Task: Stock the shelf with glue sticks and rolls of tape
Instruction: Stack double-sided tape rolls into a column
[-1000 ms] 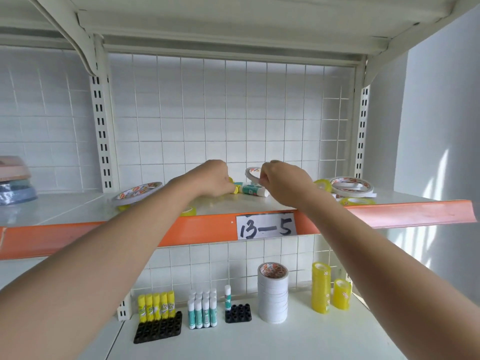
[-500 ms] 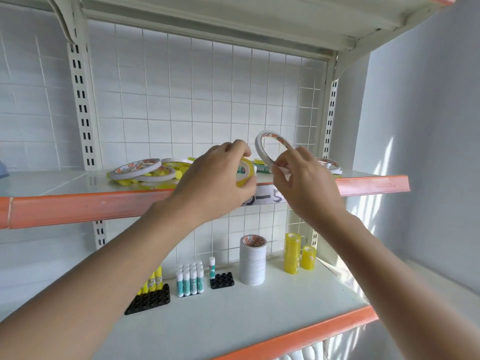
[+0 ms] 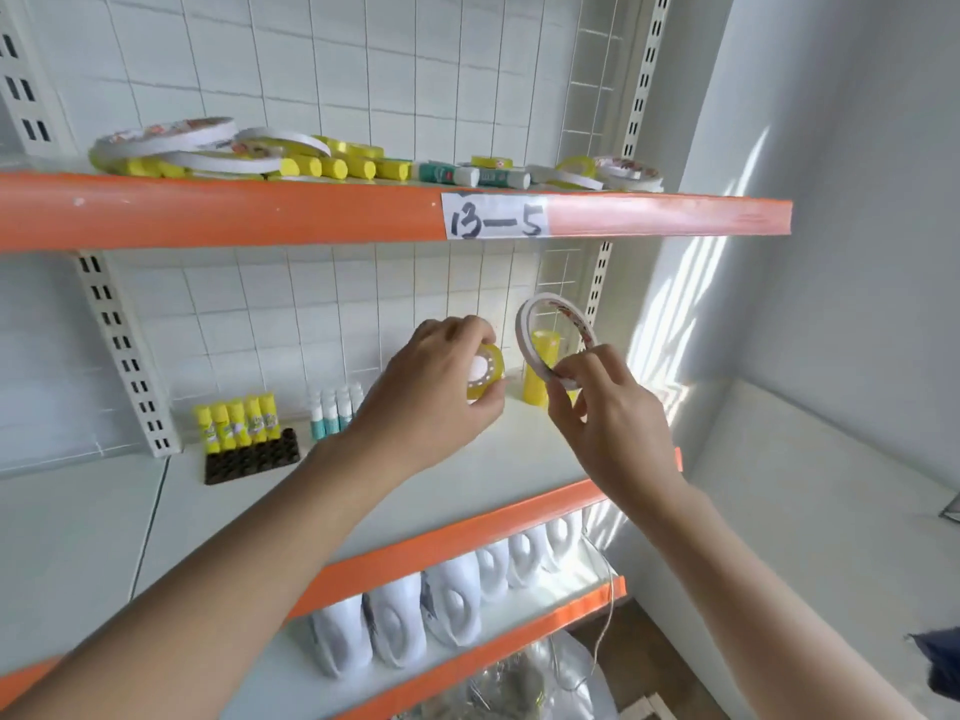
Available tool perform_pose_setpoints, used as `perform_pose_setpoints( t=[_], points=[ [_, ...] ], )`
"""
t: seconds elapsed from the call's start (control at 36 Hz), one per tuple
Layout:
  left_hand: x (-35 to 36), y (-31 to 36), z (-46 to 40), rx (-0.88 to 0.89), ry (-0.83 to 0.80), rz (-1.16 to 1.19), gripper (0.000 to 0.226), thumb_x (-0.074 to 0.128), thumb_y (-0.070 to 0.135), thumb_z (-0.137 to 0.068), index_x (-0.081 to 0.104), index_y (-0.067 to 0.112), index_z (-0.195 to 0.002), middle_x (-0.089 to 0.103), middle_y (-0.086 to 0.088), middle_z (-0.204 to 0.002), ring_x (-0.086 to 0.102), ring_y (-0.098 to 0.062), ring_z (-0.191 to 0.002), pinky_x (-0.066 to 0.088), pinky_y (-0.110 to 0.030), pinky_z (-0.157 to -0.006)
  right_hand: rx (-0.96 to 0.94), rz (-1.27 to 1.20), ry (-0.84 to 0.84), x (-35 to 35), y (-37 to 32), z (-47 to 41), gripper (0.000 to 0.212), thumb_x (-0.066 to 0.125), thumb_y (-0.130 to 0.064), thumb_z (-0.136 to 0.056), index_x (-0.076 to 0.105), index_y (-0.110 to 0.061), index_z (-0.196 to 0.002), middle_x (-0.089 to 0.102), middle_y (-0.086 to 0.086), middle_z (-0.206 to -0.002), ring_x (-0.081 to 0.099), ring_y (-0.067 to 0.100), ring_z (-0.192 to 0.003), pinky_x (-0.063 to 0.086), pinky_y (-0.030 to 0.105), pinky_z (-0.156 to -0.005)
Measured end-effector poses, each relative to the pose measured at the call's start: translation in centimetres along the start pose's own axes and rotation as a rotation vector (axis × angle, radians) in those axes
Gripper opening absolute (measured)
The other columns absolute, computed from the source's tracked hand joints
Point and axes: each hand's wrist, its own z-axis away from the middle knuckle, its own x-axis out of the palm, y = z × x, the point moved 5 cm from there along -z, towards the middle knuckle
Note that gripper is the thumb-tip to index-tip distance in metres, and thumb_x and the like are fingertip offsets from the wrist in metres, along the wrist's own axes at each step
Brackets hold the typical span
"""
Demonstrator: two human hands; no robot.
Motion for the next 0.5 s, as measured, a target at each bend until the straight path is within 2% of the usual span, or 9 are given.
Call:
perform_pose_setpoints(
  t=[0.17, 0.25, 0.31, 0.5],
  points=[
    [7.2, -3.6, 0.3, -0.106, -0.093, -0.048, 0.033, 0.067, 0.022, -0.083, 0.056, 0.009, -0.111, 0.061, -0.004, -0.113, 0.052, -0.027, -0.107, 0.044, -0.035, -0.087, 0.044, 0.028, -0.109, 5.8, 4.7, 2.8, 0.027, 0.048, -0.033, -0.090, 0.062, -0.010, -0.085, 0.059, 0.004, -0.084, 0.058, 0.026, -0.052, 0.041, 0.029, -0.038],
    [11.0, -5.5, 0.3, -0.183, -0.165, -0.062, 0.035, 0.066, 0.024, -0.084, 0.055, 0.010, -0.114, 0.058, -0.006, -0.113, 0.049, -0.025, -0.110, 0.039, -0.031, -0.087, 0.060, 0.037, -0.180, 9.1, 7.5, 4.3, 0.015, 0.066, -0.022, -0.086, 0.061, -0.009, -0.082, 0.060, 0.006, -0.082, 0.059, 0.029, -0.051, 0.040, 0.029, -0.036],
    [13.5, -6.7, 0.2, -0.226, -0.210, -0.066, 0.035, 0.065, 0.024, -0.085, 0.055, 0.009, -0.115, 0.055, -0.006, -0.115, 0.048, -0.024, -0.111, 0.036, -0.028, -0.086, 0.083, 0.035, -0.272, 11.6, 9.6, 5.3, 0.015, 0.074, -0.017, -0.082, 0.061, -0.008, -0.082, 0.060, 0.006, -0.084, 0.060, 0.032, -0.053, 0.043, 0.031, -0.036],
    [21.3, -10.0, 0.2, -0.384, -0.325, -0.095, 0.032, 0.063, 0.023, -0.084, 0.055, 0.011, -0.113, 0.055, -0.004, -0.118, 0.047, -0.025, -0.114, 0.040, -0.034, -0.092, 0.180, -0.021, -0.519, 18.2, 15.7, 8.0, 0.014, 0.068, -0.018, -0.088, 0.062, -0.005, -0.084, 0.060, 0.010, -0.095, 0.062, 0.036, -0.064, 0.040, 0.032, -0.044]
  ],
)
